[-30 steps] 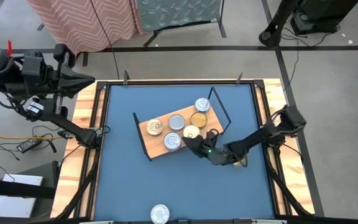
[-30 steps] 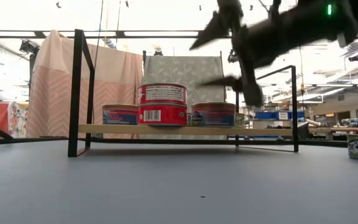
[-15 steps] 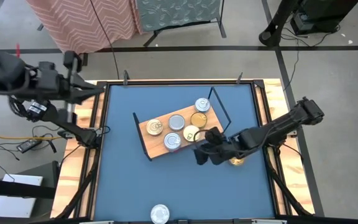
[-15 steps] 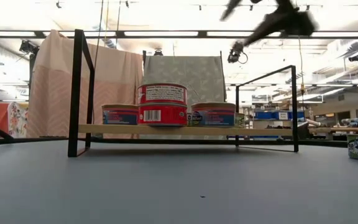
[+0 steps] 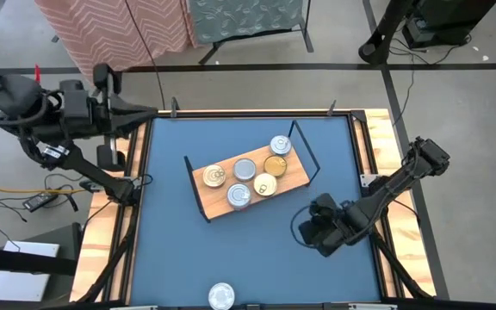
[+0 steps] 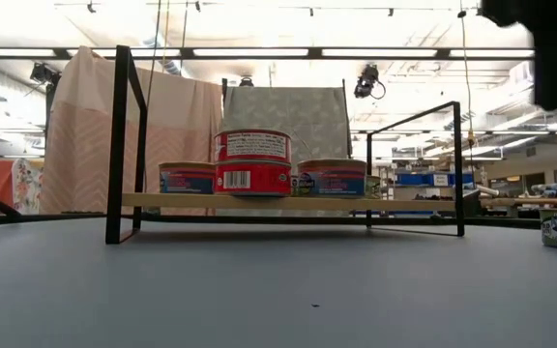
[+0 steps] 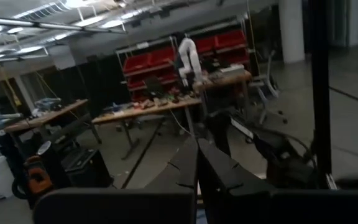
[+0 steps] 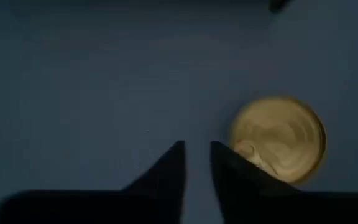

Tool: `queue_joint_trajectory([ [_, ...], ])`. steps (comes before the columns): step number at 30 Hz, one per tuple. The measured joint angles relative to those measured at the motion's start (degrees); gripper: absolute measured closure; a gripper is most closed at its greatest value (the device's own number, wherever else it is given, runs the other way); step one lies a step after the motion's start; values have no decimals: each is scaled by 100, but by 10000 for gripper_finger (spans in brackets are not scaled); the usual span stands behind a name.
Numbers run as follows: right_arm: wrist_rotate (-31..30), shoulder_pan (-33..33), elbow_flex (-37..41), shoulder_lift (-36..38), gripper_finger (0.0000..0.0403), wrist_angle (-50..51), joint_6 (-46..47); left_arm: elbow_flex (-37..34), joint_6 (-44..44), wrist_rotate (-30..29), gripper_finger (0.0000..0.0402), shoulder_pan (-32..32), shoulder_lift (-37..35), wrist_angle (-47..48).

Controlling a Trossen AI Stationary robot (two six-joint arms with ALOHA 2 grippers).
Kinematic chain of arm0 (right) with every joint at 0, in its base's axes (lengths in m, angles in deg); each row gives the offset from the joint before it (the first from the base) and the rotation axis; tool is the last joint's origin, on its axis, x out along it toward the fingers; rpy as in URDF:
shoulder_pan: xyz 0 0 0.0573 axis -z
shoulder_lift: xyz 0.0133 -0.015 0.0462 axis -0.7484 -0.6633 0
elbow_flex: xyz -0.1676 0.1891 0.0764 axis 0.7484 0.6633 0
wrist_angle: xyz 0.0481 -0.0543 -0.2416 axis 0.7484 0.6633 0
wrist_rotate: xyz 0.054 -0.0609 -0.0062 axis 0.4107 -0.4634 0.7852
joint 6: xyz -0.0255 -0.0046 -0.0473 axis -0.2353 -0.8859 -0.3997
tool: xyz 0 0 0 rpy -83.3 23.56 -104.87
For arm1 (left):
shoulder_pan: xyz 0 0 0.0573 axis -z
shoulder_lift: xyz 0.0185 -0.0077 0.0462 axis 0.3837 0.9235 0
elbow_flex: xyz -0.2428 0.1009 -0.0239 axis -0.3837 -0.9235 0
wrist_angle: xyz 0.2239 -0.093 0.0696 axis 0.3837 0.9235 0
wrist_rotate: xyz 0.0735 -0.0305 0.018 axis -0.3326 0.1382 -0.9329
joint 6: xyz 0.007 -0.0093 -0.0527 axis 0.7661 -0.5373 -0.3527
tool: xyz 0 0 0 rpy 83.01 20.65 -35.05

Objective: Stack canned seafood by type on shelf
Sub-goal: Stack the green tuna can on top of the green tuna can on the shelf

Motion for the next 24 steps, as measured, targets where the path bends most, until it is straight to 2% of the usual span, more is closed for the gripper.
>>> queue_joint_trajectory([
  [2,127,-120,198,2,373,-181,262,0,26,-10,389,0,-7,-107],
  [4,253,-216,405,-3,391,-420,456,0,117,-17,389,0,-1,-209],
  [9,625,-376,1004,-19,396,-1318,1301,0,308,-18,389,0,92,-339],
  [14,676,-468,1352,-22,398,-1776,2121,-2,312,-53,389,0,62,-375],
  [24,846,-291,1138,0,400,-907,2164,-2,317,-69,389,0,-57,-362],
])
